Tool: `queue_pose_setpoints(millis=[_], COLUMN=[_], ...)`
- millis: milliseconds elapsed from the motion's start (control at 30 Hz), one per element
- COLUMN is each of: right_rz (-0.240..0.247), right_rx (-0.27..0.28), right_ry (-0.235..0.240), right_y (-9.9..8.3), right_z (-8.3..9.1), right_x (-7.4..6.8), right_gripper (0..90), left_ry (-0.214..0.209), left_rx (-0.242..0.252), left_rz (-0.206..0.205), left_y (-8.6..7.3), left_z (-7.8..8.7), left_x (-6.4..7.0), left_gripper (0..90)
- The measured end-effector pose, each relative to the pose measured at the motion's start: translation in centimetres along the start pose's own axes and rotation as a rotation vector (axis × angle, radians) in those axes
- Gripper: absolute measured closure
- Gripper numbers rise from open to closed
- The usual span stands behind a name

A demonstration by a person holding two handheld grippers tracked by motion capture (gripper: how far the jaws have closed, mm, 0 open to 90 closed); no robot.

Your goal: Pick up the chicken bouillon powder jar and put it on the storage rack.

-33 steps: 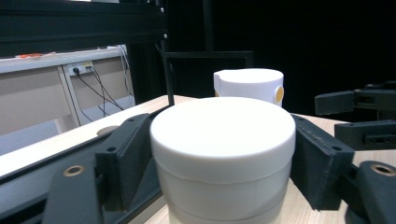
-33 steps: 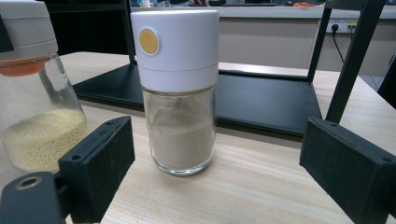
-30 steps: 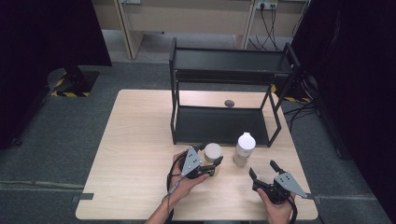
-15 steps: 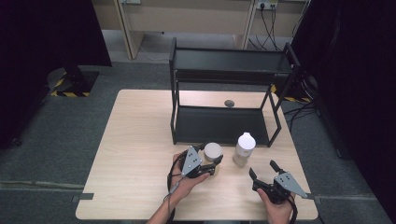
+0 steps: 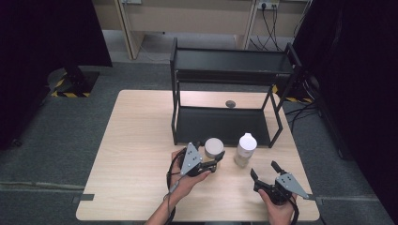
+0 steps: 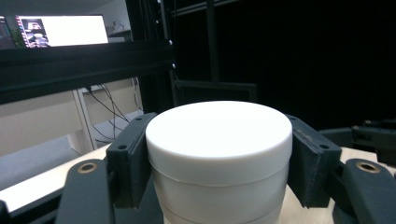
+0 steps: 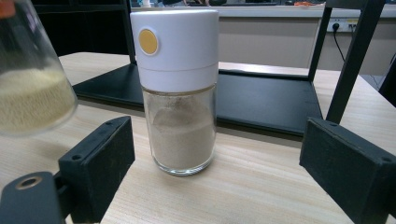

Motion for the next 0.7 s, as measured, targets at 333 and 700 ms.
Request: queue_pose_setpoints(millis=[333, 700], right_rz=[-0.003, -0.005], right_rx=[0.001, 0.000], right_ry=[0.000, -0.001], right_y=[0.0, 0.0], right_z=[0.0, 0.0], right_x=[0.0, 0.0], right_gripper=[10.3, 10.4], left_ry=[0.043, 0.083], left_rx=[0.013, 0.034], left_rz=[-0.008, -0.014], left_y=[1.7, 3.0], left_z=[0.3, 0.4], left_x=[-0.6, -1.1], left_gripper=[32.8, 32.8])
Point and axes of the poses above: each handheld gripper's, and its own axes: z roughly backward along the jaws, y roughly out of its top, x roughly to its right, the point moved 5 cm from there along -z, roughly forward along the jaws, and after that the axes turned 15 degrees about y, right-handed, at the moved point
